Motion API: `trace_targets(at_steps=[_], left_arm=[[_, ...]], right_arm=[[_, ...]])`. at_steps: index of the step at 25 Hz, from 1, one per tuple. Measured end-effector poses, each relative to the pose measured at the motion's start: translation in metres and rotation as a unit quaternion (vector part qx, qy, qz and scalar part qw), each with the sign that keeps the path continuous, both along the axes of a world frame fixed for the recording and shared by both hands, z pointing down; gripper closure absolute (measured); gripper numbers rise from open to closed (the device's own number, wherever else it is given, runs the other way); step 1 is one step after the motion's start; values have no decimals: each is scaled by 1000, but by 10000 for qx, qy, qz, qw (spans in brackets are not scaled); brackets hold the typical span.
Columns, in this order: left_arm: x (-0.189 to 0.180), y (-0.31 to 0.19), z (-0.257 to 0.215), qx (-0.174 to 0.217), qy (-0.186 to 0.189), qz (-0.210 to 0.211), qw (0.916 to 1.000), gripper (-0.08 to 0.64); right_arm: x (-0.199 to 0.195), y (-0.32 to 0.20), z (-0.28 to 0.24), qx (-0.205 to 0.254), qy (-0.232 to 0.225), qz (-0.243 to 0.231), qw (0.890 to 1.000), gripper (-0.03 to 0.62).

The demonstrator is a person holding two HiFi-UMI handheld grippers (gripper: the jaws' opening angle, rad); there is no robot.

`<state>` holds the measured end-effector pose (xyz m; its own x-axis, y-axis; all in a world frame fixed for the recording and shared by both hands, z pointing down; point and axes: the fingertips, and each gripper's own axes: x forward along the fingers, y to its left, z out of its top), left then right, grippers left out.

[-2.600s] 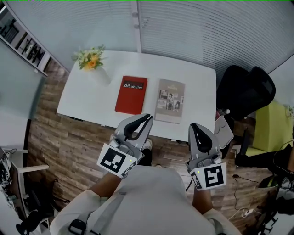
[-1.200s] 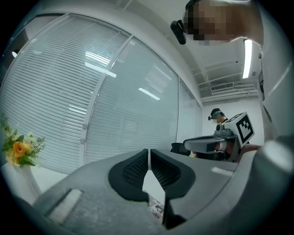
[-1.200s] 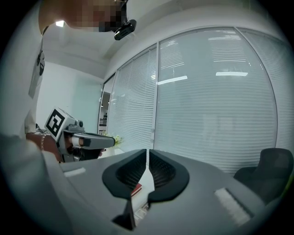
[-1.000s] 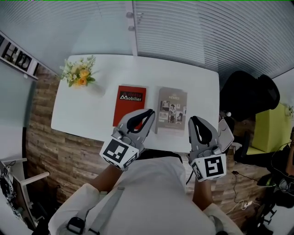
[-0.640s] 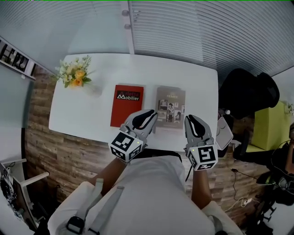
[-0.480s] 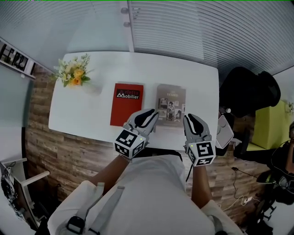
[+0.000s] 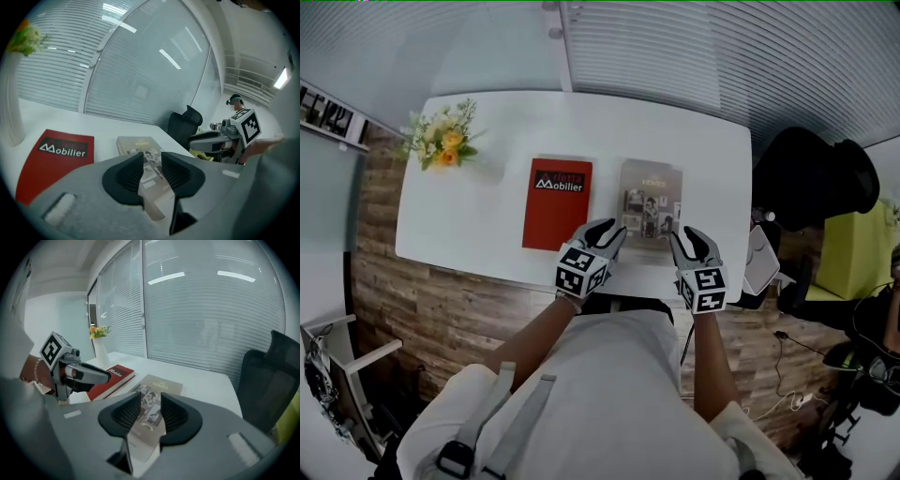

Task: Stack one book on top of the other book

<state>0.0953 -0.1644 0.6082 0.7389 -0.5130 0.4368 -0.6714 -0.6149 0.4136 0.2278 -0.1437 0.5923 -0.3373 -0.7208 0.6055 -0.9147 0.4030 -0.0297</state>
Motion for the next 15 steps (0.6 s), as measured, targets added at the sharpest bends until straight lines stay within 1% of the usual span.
trace_targets(at_steps=[3, 5, 8, 9, 10, 12, 15], left_arm=[[5, 3, 25, -328, -13, 13, 9995, 433], [8, 5, 38, -482, -55, 60, 9988, 411], [14, 8, 56, -734, -93, 120, 9972, 350], [15, 8, 61, -801, -102, 120, 9967, 336], [16, 8, 65, -863, -109, 119, 9961, 328], [19, 10, 73, -996, -117, 115, 9949, 310], [21, 13, 85, -1199, -118, 78, 9927, 305]], right_arm=[[6, 3, 27, -308, -35, 29, 9995, 435], [10, 4, 44, -506, -116, 88, 9986, 417], [14, 7, 66, -798, -391, 206, 9958, 391], [14, 9, 72, -896, -481, 229, 9946, 370], [15, 10, 78, -982, -539, 243, 9934, 346], [16, 12, 88, -1113, -591, 262, 9917, 331], [17, 16, 99, -1253, -699, 304, 9892, 321]])
